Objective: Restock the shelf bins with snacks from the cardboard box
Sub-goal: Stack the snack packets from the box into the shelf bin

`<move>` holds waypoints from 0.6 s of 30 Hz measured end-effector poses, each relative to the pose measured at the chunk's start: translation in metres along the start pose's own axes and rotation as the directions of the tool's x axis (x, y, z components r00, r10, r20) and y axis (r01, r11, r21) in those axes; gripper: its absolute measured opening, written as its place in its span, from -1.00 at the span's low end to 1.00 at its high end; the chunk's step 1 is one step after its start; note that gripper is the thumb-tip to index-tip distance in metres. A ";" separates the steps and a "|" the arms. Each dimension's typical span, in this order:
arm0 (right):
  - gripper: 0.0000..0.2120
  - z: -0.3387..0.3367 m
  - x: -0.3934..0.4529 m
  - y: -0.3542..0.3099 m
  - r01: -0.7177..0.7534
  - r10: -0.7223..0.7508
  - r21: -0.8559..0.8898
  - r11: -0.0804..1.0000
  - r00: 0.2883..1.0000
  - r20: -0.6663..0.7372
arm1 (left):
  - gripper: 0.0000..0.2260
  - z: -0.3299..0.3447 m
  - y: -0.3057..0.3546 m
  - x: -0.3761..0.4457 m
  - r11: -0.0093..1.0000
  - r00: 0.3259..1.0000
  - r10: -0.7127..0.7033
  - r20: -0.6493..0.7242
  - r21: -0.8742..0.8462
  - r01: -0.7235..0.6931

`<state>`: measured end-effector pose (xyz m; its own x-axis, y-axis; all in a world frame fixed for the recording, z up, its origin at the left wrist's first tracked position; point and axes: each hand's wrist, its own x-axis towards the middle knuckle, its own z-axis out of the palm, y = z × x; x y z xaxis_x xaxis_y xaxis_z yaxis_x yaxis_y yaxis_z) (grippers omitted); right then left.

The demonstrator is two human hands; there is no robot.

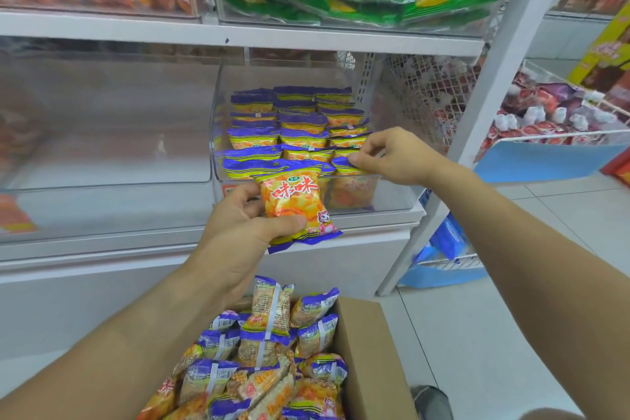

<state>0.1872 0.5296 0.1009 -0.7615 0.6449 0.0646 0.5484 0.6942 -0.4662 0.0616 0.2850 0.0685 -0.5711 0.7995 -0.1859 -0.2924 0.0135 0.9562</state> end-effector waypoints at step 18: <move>-0.61 -0.023 -0.061 -0.038 0.229 -0.279 0.524 0.820 0.960 0.018 | -0.40 0.028 0.015 -0.003 0.878 0.951 0.232 0.206 0.377 -0.295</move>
<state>0.2206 0.4711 0.1356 -0.8904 0.4196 0.1763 0.0946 0.5495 -0.8301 0.0803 0.2993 0.0902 -0.4530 0.8868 0.0913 0.2010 0.0018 0.9796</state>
